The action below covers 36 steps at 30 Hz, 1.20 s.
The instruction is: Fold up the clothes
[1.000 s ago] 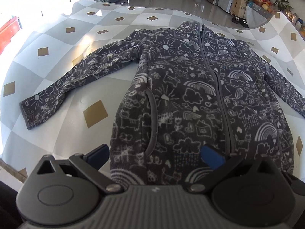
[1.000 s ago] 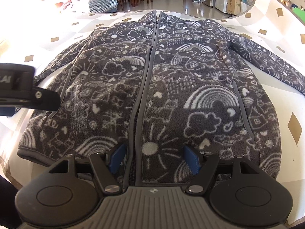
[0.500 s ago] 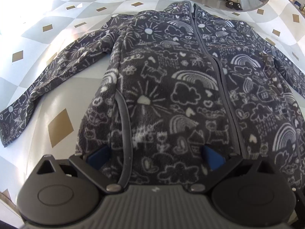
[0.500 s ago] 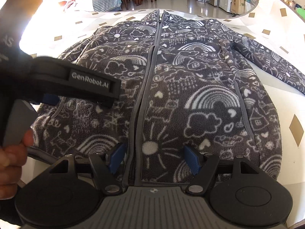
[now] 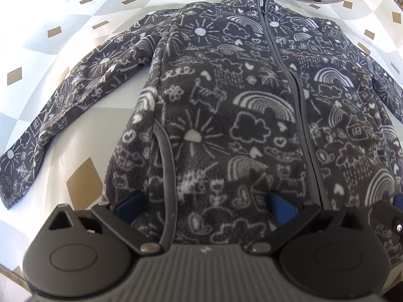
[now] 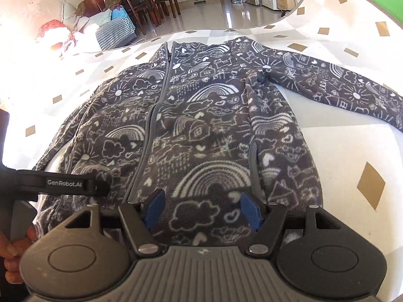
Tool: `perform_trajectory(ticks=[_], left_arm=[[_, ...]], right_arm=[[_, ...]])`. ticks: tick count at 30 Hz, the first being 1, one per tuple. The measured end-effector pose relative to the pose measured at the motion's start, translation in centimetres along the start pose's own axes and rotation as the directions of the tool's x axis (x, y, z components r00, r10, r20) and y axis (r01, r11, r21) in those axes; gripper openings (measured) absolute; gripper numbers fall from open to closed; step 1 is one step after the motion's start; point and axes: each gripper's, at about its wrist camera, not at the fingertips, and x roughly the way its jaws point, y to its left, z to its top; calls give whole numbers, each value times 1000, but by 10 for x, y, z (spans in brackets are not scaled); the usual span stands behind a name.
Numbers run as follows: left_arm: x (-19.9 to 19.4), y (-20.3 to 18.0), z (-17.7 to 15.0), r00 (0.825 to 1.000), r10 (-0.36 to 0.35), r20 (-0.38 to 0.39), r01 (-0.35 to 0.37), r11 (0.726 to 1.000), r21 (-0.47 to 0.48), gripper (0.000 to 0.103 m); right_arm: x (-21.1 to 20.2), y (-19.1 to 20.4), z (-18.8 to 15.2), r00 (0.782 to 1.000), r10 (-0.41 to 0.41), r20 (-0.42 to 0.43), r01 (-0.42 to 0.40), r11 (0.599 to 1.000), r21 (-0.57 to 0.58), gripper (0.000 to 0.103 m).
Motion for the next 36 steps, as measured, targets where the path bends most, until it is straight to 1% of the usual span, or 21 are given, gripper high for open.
perform_trajectory(ticks=[2, 4, 5, 8, 10, 21, 26, 30, 33, 36], left_arm=[[0, 0, 2, 1000, 3, -10, -3, 1000, 2, 103], [0, -4, -1, 1000, 14, 4, -14, 1000, 2, 103], [0, -5, -3, 1000, 20, 11, -20, 1000, 3, 103], [-1, -9, -4, 999, 28, 20, -28, 1000, 2, 103], [-2, -9, -4, 999, 28, 19, -28, 1000, 0, 103], [-5, -14, -11, 999, 27, 37, -27, 1000, 8, 103], [-7, -17, -12, 999, 31, 32, -32, 999, 16, 103], [-7, -17, -9, 999, 36, 20, -37, 999, 18, 103], [-5, -17, -4, 999, 38, 1, -38, 999, 19, 103], [-4, -18, -1, 999, 44, -24, -43, 999, 22, 103]], right_arm=[[8, -10, 7, 1000, -28, -11, 28, 1000, -13, 65], [16, -19, 9, 998, -46, -39, 46, 999, -15, 65], [16, -21, 8, 998, -59, -34, 59, 998, -14, 65], [15, -23, 5, 995, -87, -39, 86, 996, -14, 65], [14, -21, 3, 993, -113, -42, 112, 993, -38, 65], [11, -19, -6, 985, -169, -32, 167, 985, -41, 66], [11, -18, -6, 980, -191, -52, 190, 982, -18, 68], [16, -13, 1, 972, -213, -103, 212, 977, -27, 70], [21, -14, 10, 965, -206, -161, 202, 979, -40, 72], [27, -14, 19, 952, -201, -230, 192, 979, -61, 73]])
